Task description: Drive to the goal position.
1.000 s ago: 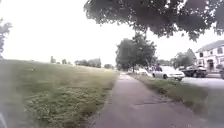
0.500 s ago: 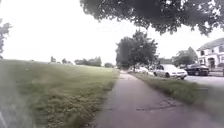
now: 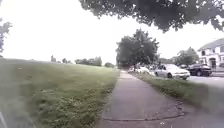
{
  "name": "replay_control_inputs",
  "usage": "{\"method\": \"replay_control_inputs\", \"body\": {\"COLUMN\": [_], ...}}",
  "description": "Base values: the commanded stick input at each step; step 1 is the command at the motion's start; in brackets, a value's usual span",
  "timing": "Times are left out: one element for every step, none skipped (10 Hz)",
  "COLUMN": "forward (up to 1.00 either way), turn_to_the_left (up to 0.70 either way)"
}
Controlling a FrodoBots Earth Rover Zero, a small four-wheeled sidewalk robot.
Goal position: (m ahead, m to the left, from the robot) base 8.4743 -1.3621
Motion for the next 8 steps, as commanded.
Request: {"method": "replay_control_inputs", "body": {"forward": [0.7, 0.7, 0.7, 0.7, 0.7, 0.7, 0.7, 0.7], "turn_to_the_left": [0.0, 0.0, 0.0, 0.0, 0.0, 0.0, 0.0, 0.0]}}
